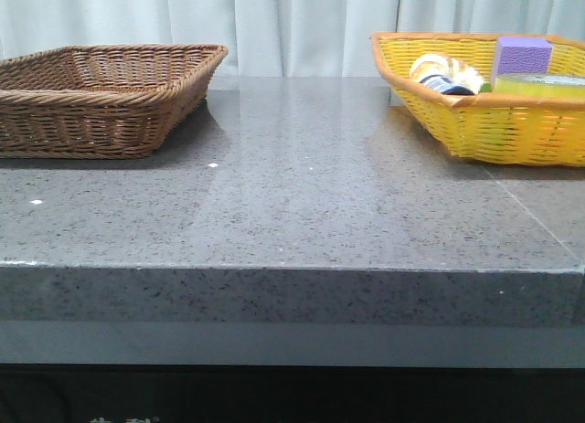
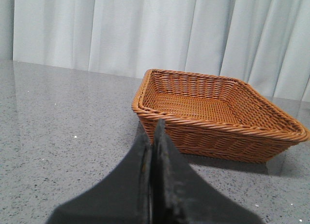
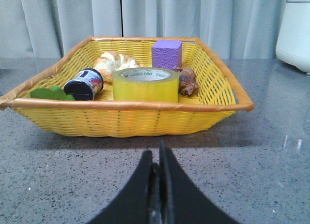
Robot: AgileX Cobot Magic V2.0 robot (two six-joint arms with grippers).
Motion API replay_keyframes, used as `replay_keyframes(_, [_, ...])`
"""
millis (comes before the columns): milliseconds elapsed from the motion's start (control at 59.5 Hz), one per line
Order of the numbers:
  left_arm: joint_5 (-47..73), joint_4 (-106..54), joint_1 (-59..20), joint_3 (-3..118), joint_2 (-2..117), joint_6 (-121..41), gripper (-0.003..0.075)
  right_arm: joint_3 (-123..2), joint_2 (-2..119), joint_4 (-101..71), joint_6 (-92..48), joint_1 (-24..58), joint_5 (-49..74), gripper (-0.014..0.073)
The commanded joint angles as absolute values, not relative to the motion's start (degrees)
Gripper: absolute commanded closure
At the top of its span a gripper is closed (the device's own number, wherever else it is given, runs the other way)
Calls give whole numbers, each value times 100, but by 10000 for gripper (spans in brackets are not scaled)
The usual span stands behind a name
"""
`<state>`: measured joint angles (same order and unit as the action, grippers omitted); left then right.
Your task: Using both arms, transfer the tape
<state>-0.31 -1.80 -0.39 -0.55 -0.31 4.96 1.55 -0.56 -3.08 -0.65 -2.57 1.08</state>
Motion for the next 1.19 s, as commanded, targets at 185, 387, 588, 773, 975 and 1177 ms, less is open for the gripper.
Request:
replay_keyframes(185, [-475, -194, -26, -268, -141, 559, 740, 12, -210, -331, -113, -260, -377, 662])
replay_keyframes(387, [-475, -194, -26, -268, -141, 559, 740, 12, -210, -331, -113, -260, -377, 662])
replay_keyframes(588, [-503, -194, -26, -268, -141, 559, 740, 12, -210, -331, -113, -260, -417, 662])
replay_keyframes(773, [-764, -194, -26, -210, -141, 559, 740, 0, -210, -339, -113, -260, -629, 662])
replay_keyframes(975, [134, -194, -26, 694, -57, 559, 740, -487, -210, -413, -113, -260, -296, 662])
replay_keyframes(1177, [1208, -130, -26, 2153, 590, 499, 740, -1775, -65, -408, -113, -266, 880, 662])
